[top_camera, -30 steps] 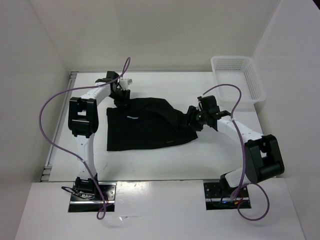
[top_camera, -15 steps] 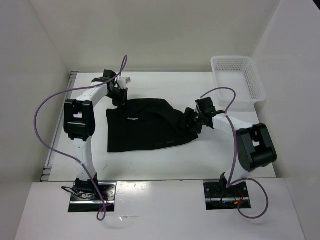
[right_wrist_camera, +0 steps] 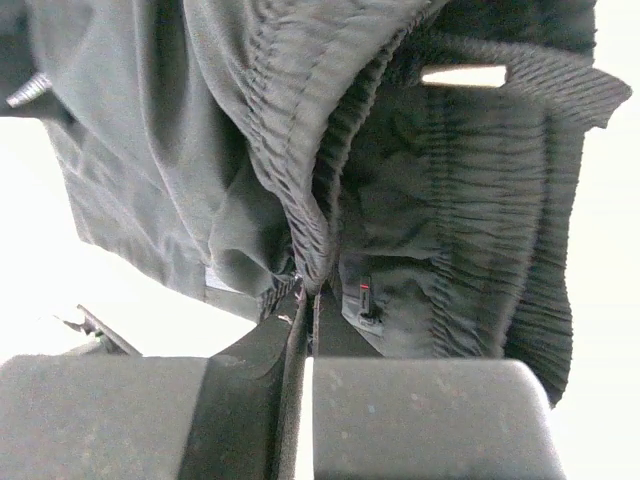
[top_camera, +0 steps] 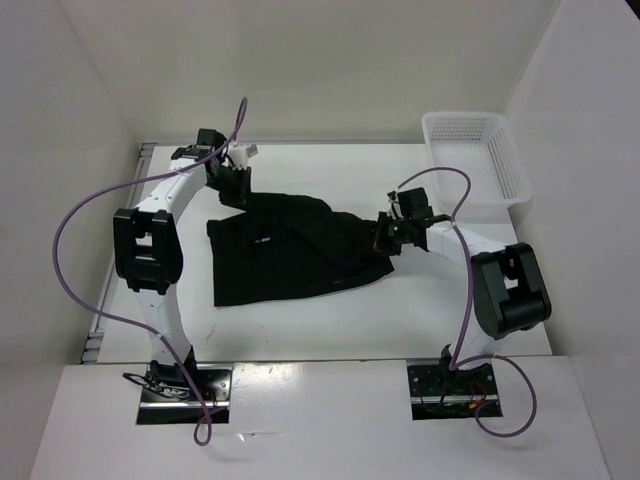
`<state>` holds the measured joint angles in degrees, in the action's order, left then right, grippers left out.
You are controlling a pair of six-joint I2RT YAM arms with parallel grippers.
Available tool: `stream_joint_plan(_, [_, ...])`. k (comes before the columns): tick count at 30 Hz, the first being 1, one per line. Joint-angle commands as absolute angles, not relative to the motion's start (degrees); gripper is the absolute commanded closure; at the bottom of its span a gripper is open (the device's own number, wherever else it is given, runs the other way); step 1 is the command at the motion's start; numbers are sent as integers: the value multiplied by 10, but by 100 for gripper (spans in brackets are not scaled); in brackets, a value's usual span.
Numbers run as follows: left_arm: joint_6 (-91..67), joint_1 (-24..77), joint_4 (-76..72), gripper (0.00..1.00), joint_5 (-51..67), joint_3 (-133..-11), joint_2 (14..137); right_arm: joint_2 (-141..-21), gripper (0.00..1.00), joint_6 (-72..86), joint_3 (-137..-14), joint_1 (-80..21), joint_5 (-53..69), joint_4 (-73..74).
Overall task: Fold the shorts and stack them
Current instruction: Fold the shorts
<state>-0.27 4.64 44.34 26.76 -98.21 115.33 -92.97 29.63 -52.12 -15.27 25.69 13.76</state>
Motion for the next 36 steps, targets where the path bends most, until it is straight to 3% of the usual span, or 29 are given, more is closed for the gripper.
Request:
stream_joint_plan(1, [0, 48, 482, 92, 272, -991, 1107, -882, 100, 280, -545, -137, 248, 134])
stream_joint_plan(2, [0, 54, 509, 87, 272, -991, 1107, -882, 100, 280, -540, -132, 248, 134])
stream_joint_plan(3, [0, 54, 521, 75, 272, -986, 1107, -876, 100, 280, -540, -127, 248, 134])
stream_joint_plan(8, [0, 76, 582, 64, 307, -902, 1113, -882, 100, 280, -534, -121, 253, 128])
stream_joint_plan(18, [0, 49, 561, 61, 336, -820, 1039, -888, 100, 258, -534, -99, 253, 139])
stream_joint_plan(22, [0, 20, 528, 52, 350, -831, 1027, -888, 100, 258, -534, -99, 253, 139])
stream_joint_plan(23, [0, 20, 520, 47, 350, -815, 1036, -888, 100, 258, -534, -99, 253, 131])
stream_joint_plan(29, [0, 8, 487, 39, 389, -817, 1123, -905, 100, 258, -534, -99, 258, 130])
stream_joint_plan(36, [0, -12, 411, 37, 375, -824, 1146, -905, 100, 246, -534, -99, 248, 136])
